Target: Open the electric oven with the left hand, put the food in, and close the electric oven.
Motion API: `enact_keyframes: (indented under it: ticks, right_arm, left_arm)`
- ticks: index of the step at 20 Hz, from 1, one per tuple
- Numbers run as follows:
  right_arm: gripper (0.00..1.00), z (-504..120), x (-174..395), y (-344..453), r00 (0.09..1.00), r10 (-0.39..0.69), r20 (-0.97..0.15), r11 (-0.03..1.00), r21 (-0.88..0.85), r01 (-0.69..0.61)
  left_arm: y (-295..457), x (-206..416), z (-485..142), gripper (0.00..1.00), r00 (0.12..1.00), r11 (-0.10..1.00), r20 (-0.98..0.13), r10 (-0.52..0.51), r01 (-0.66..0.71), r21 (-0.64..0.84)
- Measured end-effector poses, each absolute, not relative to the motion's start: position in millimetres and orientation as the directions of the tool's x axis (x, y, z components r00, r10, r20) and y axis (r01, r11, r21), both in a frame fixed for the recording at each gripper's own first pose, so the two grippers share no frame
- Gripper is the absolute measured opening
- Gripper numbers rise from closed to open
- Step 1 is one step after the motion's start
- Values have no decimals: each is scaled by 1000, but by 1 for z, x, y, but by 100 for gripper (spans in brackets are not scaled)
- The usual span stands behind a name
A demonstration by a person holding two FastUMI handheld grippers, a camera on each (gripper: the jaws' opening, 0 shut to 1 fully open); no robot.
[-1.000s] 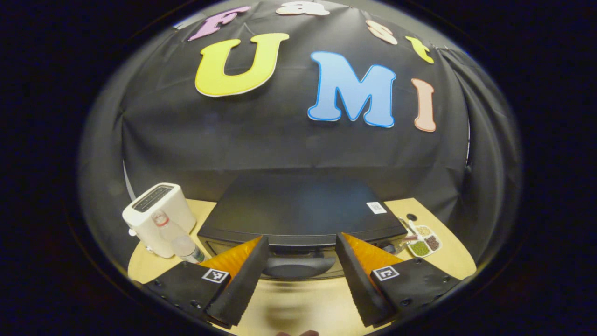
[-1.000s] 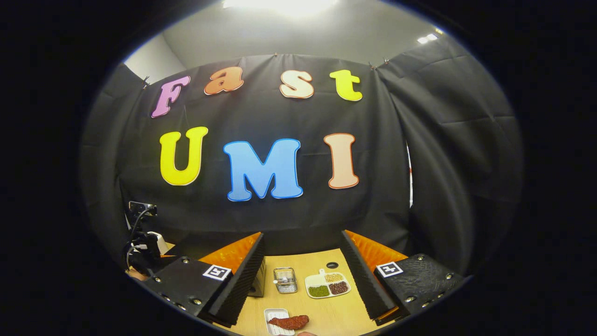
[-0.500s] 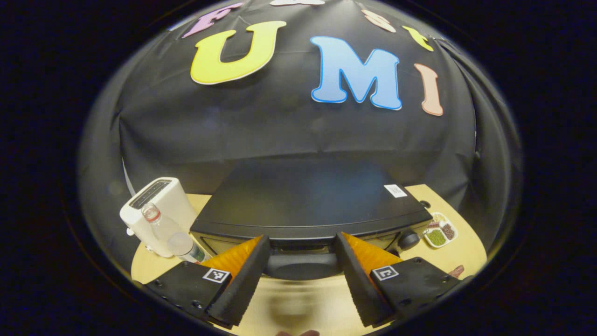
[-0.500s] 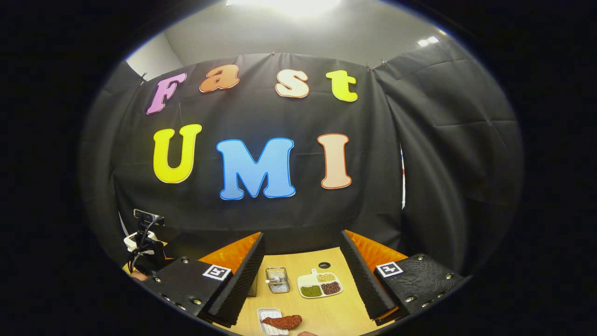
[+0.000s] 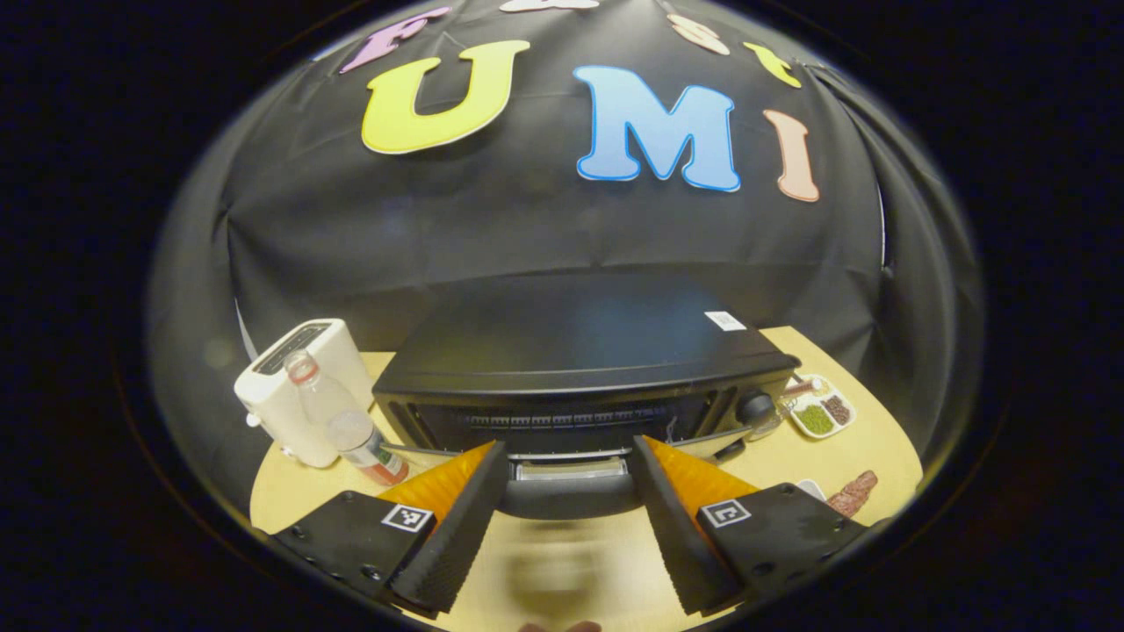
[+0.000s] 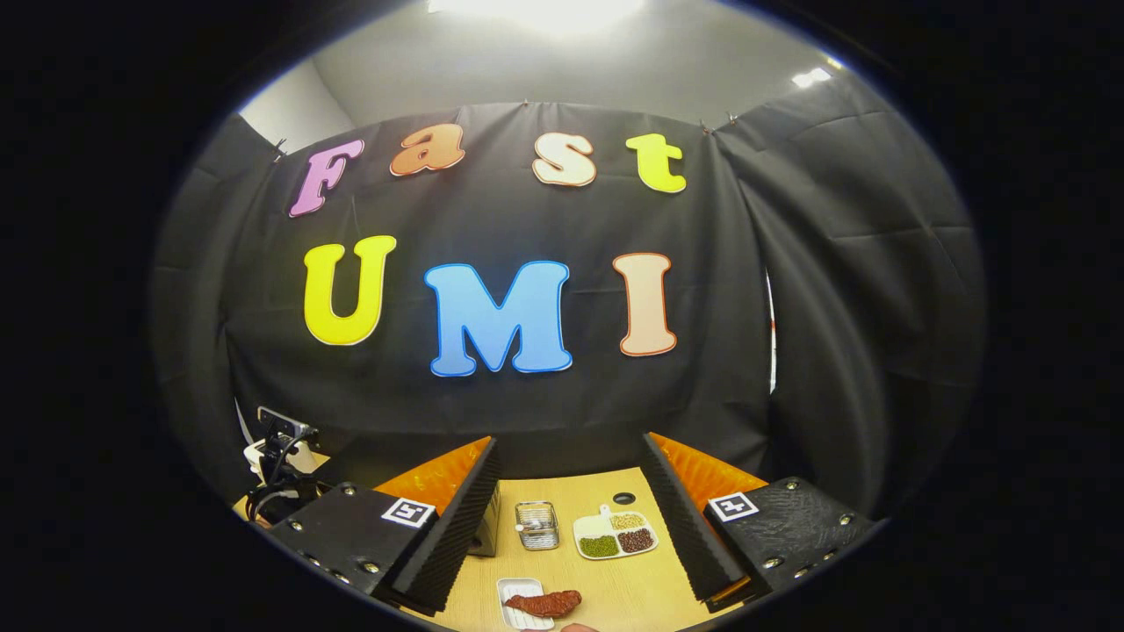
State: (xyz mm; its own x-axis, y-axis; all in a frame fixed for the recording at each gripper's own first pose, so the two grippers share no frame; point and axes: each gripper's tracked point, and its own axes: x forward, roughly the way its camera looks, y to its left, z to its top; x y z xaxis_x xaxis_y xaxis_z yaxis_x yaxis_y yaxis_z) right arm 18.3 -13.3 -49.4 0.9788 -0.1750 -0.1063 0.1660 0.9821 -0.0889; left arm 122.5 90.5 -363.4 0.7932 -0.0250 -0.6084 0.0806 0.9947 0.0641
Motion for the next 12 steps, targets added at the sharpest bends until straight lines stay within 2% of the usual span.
enact_keyframes:
  ticks: [3,6,7,9,10,11,12]
  right_arm:
    - [97,-49,12,-11,978,-177,-106,981,-95,168]
    - [97,-51,4,-11,977,-185,-110,980,-99,174]
    - [97,-51,1,-12,975,-190,-111,979,-101,180]
    - [97,-50,-3,-15,973,-203,-107,976,-98,192]
    - [97,-51,-4,-16,972,-208,-110,976,-96,197]
    - [97,-52,-6,-17,971,-213,-113,975,-93,203]
    - [97,-54,-8,-17,970,-216,-115,974,-91,206]
  left_arm:
    - [90,104,-372,99,782,995,-623,-22,77,62]
    - [92,80,-383,92,764,998,-645,-22,59,36]
    - [92,76,-390,100,756,998,-655,-22,53,28]
    - [92,66,-395,100,749,998,-663,-18,55,35]
    - [92,63,-399,95,746,997,-666,-15,60,44]
    - [92,60,-402,99,743,997,-669,-14,64,50]
    - [91,56,-405,95,741,996,-671,-13,68,55]
